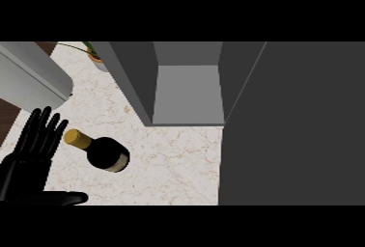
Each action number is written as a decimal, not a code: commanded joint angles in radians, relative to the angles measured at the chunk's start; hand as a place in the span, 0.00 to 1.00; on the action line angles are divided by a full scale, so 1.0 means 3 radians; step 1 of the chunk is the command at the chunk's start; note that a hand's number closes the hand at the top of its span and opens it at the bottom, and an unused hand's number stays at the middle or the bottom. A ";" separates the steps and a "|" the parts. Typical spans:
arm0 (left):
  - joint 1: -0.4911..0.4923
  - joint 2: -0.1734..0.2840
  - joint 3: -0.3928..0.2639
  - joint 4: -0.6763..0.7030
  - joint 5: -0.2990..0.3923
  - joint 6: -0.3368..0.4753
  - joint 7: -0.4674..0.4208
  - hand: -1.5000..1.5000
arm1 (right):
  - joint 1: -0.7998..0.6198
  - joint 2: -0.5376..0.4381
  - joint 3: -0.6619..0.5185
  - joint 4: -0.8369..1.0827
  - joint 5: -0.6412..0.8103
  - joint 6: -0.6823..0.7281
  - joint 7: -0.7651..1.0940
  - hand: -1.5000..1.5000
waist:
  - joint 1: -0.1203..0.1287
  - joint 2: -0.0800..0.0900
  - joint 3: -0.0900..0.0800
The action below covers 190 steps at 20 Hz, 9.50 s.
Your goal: Pick up the wine, place it into the cabinet and close the cabinet
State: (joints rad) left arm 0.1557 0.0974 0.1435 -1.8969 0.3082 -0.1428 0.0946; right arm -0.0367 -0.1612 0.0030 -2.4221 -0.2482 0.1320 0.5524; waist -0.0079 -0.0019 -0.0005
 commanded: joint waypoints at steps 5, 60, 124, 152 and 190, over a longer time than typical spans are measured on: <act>0.0019 0.0077 0.0193 0.0605 0.0063 -0.0370 -0.0504 0.00 | 0.0065 0.0008 -0.0056 -0.0479 -0.0278 -0.0031 0.0224 0.00 | 0.0013 0.0001 0.0000; -0.1063 -0.0043 0.0039 0.2986 -0.0350 -0.0883 -0.1826 1.00 | -0.0317 0.0048 -0.0012 -0.0666 -0.0171 -0.0252 0.0742 0.00 | -0.0017 -0.0001 -0.0003; -0.2232 -0.0324 -0.2252 0.0608 -0.0829 0.2774 0.0210 1.00 | 0.0124 0.0235 -0.0048 -0.0409 -0.0165 0.0114 0.0202 0.00 | -0.0030 0.0000 0.0003; -0.2479 -0.0324 -0.2156 0.1931 0.0036 0.3003 -0.1012 1.00 | 0.0181 0.0120 -0.0243 -0.0289 -0.0394 0.0335 0.0018 0.00 | -0.0043 0.0009 0.0004; -0.3100 -0.0324 -0.1390 0.3751 0.0416 0.2462 -0.1821 1.00 | -0.0279 0.0126 -0.0168 -0.0328 -0.0310 0.0006 0.0466 0.00 | -0.0045 0.0014 -0.0001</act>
State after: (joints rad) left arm -0.7454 0.0028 -0.2639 -0.8361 0.3953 0.5827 -0.4206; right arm -0.0745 -0.1087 -0.0388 -2.4039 -0.2712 0.1815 0.5867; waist -0.0205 0.0016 -0.0001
